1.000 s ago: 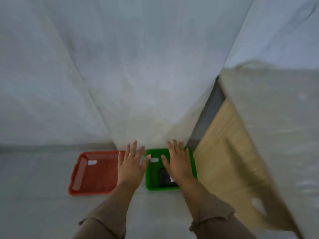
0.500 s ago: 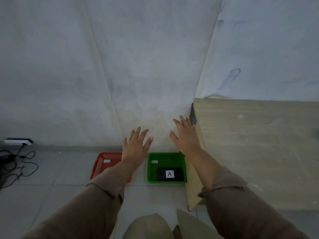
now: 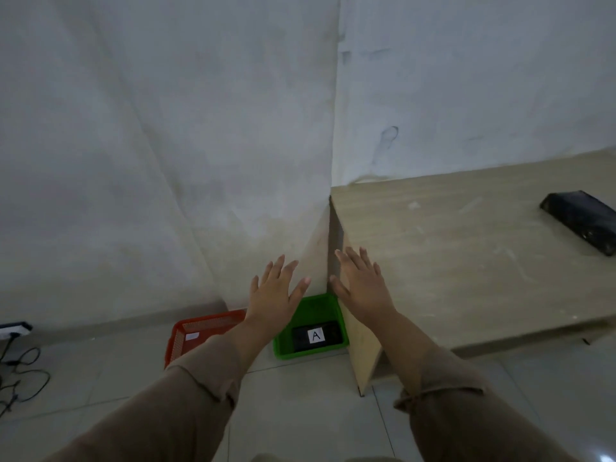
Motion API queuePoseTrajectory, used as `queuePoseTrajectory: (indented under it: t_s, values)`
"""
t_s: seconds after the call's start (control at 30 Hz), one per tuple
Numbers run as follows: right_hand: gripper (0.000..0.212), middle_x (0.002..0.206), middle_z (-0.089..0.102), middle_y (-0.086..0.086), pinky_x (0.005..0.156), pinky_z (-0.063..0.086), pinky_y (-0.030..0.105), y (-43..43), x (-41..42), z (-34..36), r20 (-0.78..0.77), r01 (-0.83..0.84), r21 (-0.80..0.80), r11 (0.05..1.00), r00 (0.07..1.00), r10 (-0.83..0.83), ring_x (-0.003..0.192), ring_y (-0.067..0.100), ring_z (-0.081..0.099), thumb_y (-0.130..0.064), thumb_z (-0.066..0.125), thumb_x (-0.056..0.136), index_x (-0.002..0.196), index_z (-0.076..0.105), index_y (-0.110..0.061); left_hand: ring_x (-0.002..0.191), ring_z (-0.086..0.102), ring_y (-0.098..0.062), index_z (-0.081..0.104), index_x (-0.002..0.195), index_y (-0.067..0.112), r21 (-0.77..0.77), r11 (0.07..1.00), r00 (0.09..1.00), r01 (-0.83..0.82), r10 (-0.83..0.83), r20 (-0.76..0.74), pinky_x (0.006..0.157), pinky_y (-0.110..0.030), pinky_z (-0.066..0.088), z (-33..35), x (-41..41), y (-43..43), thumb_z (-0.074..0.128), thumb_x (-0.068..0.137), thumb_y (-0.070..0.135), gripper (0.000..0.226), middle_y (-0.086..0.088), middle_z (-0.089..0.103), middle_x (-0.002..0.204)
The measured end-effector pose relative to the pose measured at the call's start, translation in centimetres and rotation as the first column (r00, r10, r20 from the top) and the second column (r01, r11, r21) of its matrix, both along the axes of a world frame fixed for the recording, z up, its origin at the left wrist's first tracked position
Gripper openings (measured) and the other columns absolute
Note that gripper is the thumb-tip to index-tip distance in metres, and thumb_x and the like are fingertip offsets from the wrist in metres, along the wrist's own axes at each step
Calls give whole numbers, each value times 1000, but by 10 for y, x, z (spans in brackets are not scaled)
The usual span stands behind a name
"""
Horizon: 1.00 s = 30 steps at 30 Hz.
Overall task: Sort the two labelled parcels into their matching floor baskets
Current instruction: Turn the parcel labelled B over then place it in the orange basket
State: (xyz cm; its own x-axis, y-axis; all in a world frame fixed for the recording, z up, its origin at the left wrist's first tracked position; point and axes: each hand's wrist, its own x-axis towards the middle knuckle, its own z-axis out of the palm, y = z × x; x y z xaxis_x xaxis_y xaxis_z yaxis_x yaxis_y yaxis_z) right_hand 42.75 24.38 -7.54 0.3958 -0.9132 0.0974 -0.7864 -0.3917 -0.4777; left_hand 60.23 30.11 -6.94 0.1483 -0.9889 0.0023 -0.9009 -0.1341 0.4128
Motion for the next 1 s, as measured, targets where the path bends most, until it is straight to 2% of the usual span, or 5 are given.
queuePoseTrajectory:
  t_s: [0.17,0.3,0.7,1.0]
  values:
    - [55,159,11,4,117,5,47,-8,-55,-8,2,51,24,998,999,-51,147,23,-2,-38,35,97,147,18,-23,145,8,-22,23,145,25,8,998,998,59,-59,-12,115,-47,10,-1,-50,-16,23,92,56,60,-2,11,159]
    - [54,159,12,2,117,6,47,-36,-114,-5,15,82,5,997,996,-83,147,22,-2,-40,36,97,146,19,-25,145,11,-22,24,144,24,-42,994,995,97,-98,-33,115,-47,11,2,-108,-51,25,93,55,60,-3,14,158]
    - [53,158,16,3,117,9,45,-126,-344,4,-65,138,-9,990,988,-139,147,23,2,-38,36,97,145,24,-22,145,12,-21,30,142,26,-64,994,974,91,-103,-202,114,-46,14,-12,-333,-158,30,93,53,56,-3,18,157]
    - [51,158,17,3,118,9,43,-180,-434,-30,-6,205,52,977,979,-205,147,21,2,-37,38,97,144,26,-23,145,10,-20,28,143,27,-21,982,964,186,-187,-187,116,-45,12,-32,-427,-214,28,92,54,57,-2,15,158]
